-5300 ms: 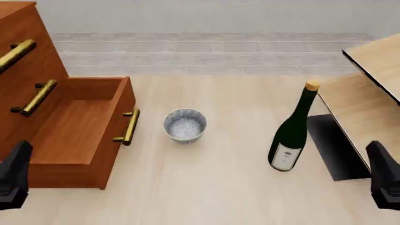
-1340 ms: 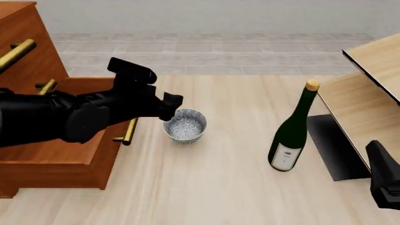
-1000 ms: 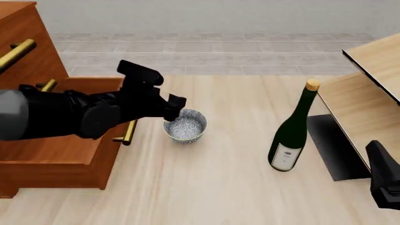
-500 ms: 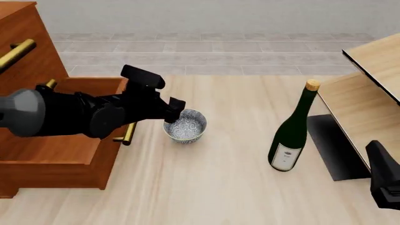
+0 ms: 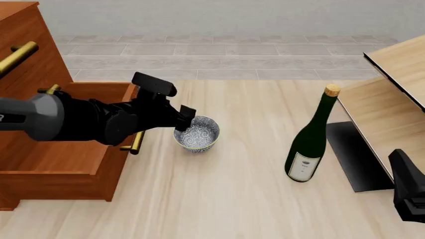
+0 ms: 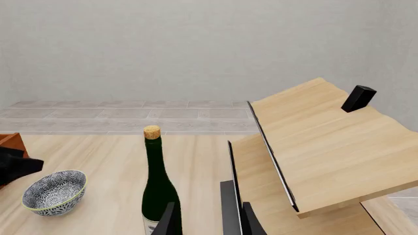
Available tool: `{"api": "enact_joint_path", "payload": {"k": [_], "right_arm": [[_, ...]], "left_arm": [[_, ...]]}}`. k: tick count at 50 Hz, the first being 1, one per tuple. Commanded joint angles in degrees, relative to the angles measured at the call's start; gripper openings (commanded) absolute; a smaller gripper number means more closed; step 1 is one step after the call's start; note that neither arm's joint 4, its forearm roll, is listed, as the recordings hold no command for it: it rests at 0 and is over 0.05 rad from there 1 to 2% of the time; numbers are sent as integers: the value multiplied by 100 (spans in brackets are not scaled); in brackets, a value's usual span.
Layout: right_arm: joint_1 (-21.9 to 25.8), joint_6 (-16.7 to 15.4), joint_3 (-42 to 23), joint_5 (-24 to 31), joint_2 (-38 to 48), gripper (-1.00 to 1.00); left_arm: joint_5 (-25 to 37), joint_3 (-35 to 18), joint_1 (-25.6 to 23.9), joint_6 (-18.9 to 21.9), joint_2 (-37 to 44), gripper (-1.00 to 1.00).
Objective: Put the bowl on top of the cabinet.
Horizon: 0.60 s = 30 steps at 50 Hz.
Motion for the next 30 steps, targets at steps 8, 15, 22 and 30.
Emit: {"api": "enact_joint_path", "payload": {"k": [8,15,22,30], "right_arm": [[-1,0,0,0,1,100],[0,0,0,0,0,100],[0,1,0,0,0,100],[-1,1,0,0,1,100]], "left_arm": [[-78,-74,27,73,248,100],[-108,-118,66,77,348,100],[-141,-112,67,76,399,100],[-179,-130,54,90,500,100]]}}
